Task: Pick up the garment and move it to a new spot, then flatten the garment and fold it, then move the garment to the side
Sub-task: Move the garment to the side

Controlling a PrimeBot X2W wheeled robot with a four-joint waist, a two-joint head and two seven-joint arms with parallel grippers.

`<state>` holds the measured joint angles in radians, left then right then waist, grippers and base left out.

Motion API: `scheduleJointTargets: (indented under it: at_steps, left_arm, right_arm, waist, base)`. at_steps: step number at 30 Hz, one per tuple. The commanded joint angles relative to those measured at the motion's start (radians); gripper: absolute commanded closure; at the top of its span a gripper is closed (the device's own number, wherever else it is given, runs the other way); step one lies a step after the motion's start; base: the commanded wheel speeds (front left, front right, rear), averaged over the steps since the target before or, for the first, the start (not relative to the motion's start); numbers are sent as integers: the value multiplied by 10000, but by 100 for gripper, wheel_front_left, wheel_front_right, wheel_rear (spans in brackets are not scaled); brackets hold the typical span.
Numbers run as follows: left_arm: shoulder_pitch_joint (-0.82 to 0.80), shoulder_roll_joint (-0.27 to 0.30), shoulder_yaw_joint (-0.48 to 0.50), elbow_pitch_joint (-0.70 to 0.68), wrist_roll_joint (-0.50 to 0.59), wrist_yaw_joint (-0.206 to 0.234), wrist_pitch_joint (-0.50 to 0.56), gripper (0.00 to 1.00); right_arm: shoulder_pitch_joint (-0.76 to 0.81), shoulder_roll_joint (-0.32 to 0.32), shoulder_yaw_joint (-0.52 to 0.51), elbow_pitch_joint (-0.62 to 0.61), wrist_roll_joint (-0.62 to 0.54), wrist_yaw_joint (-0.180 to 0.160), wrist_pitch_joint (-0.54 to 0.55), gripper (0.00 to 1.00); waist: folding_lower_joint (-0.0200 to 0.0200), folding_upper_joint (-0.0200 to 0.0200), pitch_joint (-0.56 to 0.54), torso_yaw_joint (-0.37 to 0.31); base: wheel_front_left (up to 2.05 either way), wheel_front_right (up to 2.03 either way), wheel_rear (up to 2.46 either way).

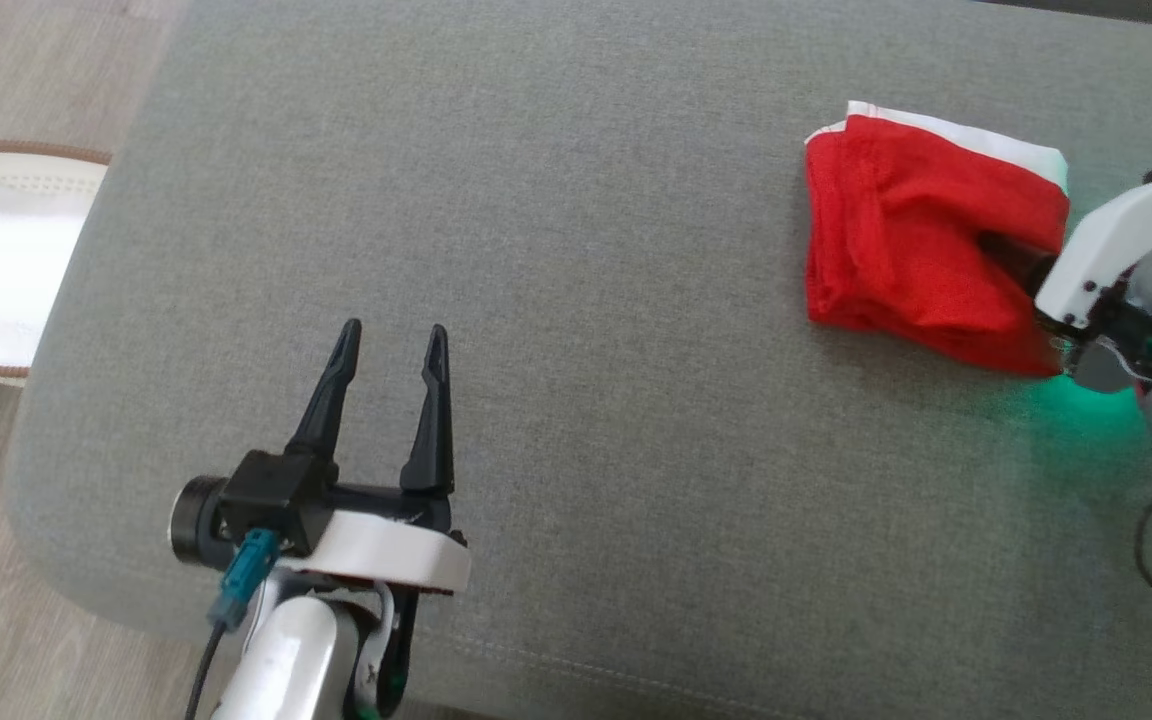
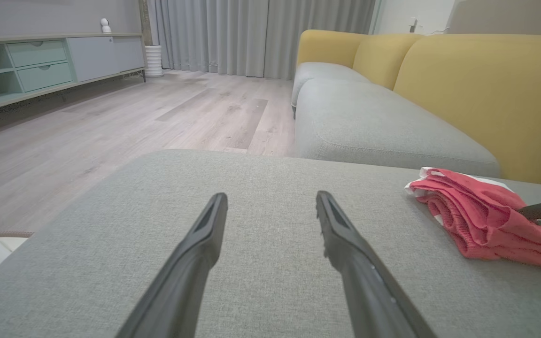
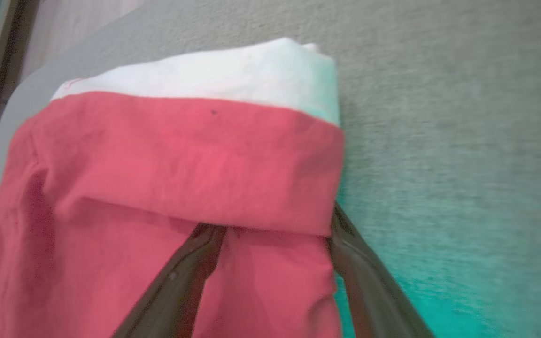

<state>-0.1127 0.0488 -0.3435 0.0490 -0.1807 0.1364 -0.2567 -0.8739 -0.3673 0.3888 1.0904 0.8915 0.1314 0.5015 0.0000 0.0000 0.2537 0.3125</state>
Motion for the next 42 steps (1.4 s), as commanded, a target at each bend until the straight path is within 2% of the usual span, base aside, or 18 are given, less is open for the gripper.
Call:
scheduleJointTargets:
  at_steps: [1, 2, 4, 5, 9, 12, 17, 27, 35, 42]
  left_arm:
    - [-321, 14, 295, -369, -91, 74, -51, 0]
    - [-314, 14, 286, -366, -97, 77, -51, 0]
    - [-321, 14, 273, -357, -95, 72, -51, 0]
    - [-333, 14, 276, -353, -87, 65, -51, 0]
    - [-399, 14, 337, -309, 18, -39, -51, 0]
    - [-406, 14, 403, -266, 128, -174, -51, 0]
    - [-491, 14, 339, -64, 268, -669, -51, 0]
    - [-914, 14, -204, 692, 366, -1713, -51, 0]
    - [-1189, 14, -584, 1060, 335, -1877, -51, 0]
    - [-1574, 14, -1037, 1336, 390, -1877, -51, 0]
  right_arm:
    - [304, 237, 284, -101, 236, -7, 195, 0]
    - [336, 237, 318, -144, 318, -7, 177, 0]
    - [363, 213, 403, -280, 371, -7, -188, 81]
    - [351, 205, 432, -324, 382, -7, -438, 100]
    - [182, 182, 629, -574, 336, -7, -1626, 100]
    - [99, 275, 866, -715, 410, -7, -2093, 100]
    - [49, 425, 1416, -1028, 704, -7, -2098, 100]
    - [-120, 146, 2690, -1971, 1255, -7, -2054, 100]
    - [-222, -154, 3297, -2375, 1773, -7, -2350, 100]
    - [-660, -1132, 4377, -3177, 1879, -7, -2745, 100]
  waist:
    - [0, 0, -8, -3]
    - [0, 0, -19, -18]
    - [0, 0, -66, -100]
    - [0, 0, -94, -156]
    - [0, 0, -306, -558]
    - [0, 0, -558, -1075]
    - [0, 0, -922, -2268]
    - [0, 0, -1020, -4600]
    - [0, 0, -831, -5512]
    - [0, 0, -211, -5459]
  base:
    - [0, 0, 0]
    - [0, 0, 0]
    - [0, 0, 0]
    - [0, 0, 0]
    - [0, 0, 0]
    - [0, 0, 0]
    - [0, 0, 0]
    - [0, 0, 0]
    - [0, 0, 0]
    - [0, 0, 0]
